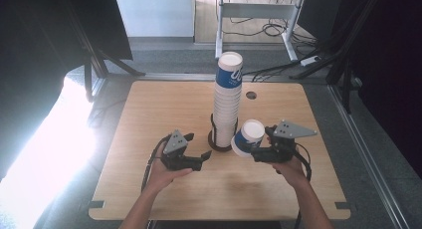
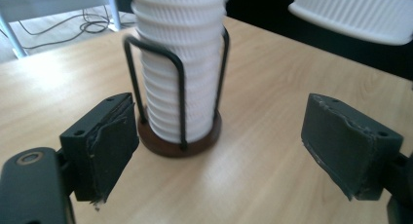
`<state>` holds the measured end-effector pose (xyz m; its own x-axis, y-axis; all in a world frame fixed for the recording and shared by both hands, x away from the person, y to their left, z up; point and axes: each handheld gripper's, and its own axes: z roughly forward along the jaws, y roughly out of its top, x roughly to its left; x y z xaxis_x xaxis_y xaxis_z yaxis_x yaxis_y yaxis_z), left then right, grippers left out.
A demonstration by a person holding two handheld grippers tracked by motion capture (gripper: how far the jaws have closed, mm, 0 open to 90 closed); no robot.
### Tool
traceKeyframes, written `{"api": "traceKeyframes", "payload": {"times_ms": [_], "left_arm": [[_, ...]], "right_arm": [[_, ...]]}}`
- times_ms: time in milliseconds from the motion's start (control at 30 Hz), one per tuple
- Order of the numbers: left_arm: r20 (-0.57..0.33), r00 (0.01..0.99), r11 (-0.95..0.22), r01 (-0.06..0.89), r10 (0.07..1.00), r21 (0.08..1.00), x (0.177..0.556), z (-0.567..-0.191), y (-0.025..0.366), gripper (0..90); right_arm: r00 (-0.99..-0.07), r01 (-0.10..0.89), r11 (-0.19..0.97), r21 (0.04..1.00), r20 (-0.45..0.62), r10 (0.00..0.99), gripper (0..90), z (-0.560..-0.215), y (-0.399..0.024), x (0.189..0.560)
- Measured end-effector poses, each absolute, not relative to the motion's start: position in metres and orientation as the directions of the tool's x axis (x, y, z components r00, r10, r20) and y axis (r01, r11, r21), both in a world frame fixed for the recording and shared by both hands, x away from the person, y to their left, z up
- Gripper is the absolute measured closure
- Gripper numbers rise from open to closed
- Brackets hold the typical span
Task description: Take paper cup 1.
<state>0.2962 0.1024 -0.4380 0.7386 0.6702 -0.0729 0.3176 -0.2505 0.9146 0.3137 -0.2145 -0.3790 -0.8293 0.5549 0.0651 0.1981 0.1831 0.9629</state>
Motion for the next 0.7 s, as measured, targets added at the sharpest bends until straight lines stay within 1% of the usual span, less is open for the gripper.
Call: {"api": "traceKeyframes", "payload": {"times_ms": [67, 100, 200, 233, 367, 433, 567, 600, 633, 700], "left_arm": [[-0.075, 0.744, -0.257, 0.321, 0.663, 0.911, 0.292, -0.441, 0.102, 13.3], [-0.073, 0.748, -0.264, 0.321, 0.659, 0.909, 0.288, -0.444, 0.102, 13.3], [-0.090, 0.748, -0.252, 0.331, 0.658, 0.909, 0.280, -0.450, 0.104, 13.3], [-0.109, 0.748, -0.237, 0.341, 0.655, 0.910, 0.275, -0.455, 0.106, 13.4], [-0.100, 0.744, -0.248, 0.342, 0.661, 0.906, 0.269, -0.459, 0.109, 13.8], [-0.110, 0.743, -0.235, 0.343, 0.661, 0.910, 0.267, -0.459, 0.111, 14.0], [-0.090, 0.746, -0.244, 0.327, 0.660, 0.913, 0.261, -0.458, 0.111, 14.2], [-0.090, 0.746, -0.244, 0.327, 0.660, 0.913, 0.261, -0.458, 0.111, 14.2], [-0.088, 0.748, -0.245, 0.323, 0.658, 0.914, 0.259, -0.457, 0.111, 13.8], [-0.079, 0.751, -0.247, 0.312, 0.656, 0.917, 0.257, -0.456, 0.110, 13.1]], "right_arm": [[-0.829, 0.197, 0.191, 0.962, 0.060, 0.556, 25.4, -0.385, -0.212, 0.310], [-0.826, 0.202, 0.208, 0.957, 0.052, 0.561, 25.4, -0.395, -0.207, 0.305], [-0.829, 0.209, 0.212, 0.955, 0.058, 0.556, 25.4, -0.402, -0.203, 0.301], [-0.833, 0.213, 0.219, 0.952, 0.059, 0.550, 25.3, -0.409, -0.197, 0.298], [-0.838, 0.217, 0.224, 0.950, 0.064, 0.542, 25.3, -0.419, -0.187, 0.293], [-0.840, 0.216, 0.223, 0.951, 0.064, 0.539, 25.3, -0.422, -0.185, 0.290], [-0.843, 0.215, 0.193, 0.957, 0.082, 0.532, 25.3, -0.426, -0.185, 0.285], [-0.843, 0.215, 0.193, 0.957, 0.082, 0.532, 25.3, -0.426, -0.185, 0.285], [-0.843, 0.203, 0.220, 0.954, 0.056, 0.535, 25.2, -0.426, -0.184, 0.284], [-0.844, 0.204, 0.208, 0.957, 0.063, 0.533, 25.2, -0.425, -0.185, 0.283]]}}
